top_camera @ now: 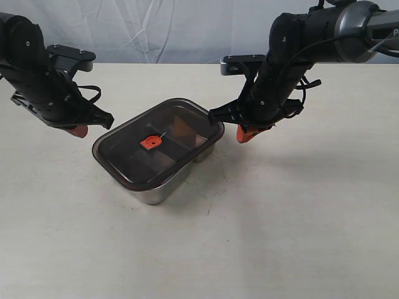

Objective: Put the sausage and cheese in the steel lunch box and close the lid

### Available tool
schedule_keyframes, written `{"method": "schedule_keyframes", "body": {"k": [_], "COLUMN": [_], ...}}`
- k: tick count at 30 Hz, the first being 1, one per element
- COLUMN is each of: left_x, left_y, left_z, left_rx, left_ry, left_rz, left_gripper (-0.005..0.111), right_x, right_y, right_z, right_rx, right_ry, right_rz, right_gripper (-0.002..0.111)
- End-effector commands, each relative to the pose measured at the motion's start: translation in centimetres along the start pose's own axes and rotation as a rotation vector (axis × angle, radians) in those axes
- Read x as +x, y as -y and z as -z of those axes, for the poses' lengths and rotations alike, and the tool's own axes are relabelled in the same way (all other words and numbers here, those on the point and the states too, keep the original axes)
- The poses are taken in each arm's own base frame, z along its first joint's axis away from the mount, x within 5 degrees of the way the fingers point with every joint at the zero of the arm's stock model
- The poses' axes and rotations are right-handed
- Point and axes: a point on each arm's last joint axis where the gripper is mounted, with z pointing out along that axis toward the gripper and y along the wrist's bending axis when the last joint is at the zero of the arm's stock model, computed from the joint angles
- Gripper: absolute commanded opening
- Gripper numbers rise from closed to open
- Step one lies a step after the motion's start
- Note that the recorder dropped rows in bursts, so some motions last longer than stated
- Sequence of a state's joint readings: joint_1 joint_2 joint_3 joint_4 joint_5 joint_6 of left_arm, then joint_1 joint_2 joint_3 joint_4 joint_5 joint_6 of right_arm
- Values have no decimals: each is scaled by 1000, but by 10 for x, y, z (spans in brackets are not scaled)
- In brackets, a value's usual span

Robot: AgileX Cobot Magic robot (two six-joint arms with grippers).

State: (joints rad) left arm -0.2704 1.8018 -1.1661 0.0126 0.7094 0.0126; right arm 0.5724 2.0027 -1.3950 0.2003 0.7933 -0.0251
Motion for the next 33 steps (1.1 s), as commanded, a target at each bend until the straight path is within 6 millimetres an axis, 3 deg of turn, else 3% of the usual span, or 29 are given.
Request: {"method": "schedule_keyframes", "body": {"k": [1, 14, 26, 33], "left_x": [3, 5, 6, 6], "left_y": [2, 25, 10, 10], "left_z": [1, 2, 1, 1], "left_rx": [21, 92, -54, -56], "left_ry": [-13, -32, -45, -37], "left_rz": [35, -40, -47, -43], "left_gripper": [0, 0, 0, 0], "right_x": [-3, -3, -8, -5], "right_y": [0, 0, 0, 2], "right_z": [2, 2, 3, -13], "right_rx": [3, -3, -4, 0], "right_ry": [25, 26, 80, 36], "right_rz": [-3, -9, -7, -13], "right_gripper": [-1, -1, -1, -1]}}
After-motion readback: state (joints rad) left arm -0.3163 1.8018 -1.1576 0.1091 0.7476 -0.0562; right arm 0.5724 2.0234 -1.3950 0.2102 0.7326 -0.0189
